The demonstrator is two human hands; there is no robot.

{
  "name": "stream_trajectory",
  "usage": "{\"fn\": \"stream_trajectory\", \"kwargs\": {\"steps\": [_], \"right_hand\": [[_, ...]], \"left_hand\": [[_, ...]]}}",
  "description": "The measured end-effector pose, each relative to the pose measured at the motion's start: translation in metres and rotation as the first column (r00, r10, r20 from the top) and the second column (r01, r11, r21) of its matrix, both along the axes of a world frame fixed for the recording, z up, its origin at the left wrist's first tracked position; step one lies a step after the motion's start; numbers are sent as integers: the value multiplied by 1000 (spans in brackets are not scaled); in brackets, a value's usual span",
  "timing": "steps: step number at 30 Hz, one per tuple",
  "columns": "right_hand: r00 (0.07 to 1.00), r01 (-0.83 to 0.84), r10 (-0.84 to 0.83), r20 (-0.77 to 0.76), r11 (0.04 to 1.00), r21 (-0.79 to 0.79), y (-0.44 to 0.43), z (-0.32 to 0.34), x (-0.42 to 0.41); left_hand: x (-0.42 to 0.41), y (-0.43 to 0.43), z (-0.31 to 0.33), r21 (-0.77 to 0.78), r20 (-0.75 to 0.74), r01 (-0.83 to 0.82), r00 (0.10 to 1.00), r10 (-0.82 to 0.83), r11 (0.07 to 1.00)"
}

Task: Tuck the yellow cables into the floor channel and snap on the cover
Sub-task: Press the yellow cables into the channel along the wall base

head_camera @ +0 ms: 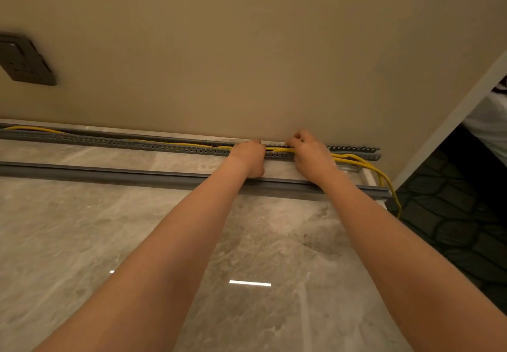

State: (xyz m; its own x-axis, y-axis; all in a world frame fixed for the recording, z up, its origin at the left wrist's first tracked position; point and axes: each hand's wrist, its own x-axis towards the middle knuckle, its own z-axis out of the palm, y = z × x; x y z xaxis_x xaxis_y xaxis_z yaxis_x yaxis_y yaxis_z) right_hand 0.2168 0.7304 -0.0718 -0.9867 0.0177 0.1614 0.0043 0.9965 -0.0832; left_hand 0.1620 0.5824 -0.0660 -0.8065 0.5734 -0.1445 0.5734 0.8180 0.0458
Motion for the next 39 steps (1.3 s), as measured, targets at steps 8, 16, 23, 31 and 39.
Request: {"fn": "stream_trajectory", "kwargs": {"steps": [8,16,23,31,39], "right_hand": [[995,78,-75,69,996,-32,26,5,3],[991,96,-101,-87,994,-58,28,-2,-2],[990,99,-98,-97,995,3,21,-14,6],[997,71,-67,37,992,-104,40,-9,12],[976,149,-150,-157,989,-22,70,-1,35]], "left_hand": [[-5,7,12,-83,27,25,999,-22,996],[-5,6,9,-103,-7,39,999,-40,994],[14,33,2,-7,-177,128,976,-127,992],[21,69,7,45,-89,144,986,-140,989],[14,76,18,-17,-24,130,991,-130,991]]}}
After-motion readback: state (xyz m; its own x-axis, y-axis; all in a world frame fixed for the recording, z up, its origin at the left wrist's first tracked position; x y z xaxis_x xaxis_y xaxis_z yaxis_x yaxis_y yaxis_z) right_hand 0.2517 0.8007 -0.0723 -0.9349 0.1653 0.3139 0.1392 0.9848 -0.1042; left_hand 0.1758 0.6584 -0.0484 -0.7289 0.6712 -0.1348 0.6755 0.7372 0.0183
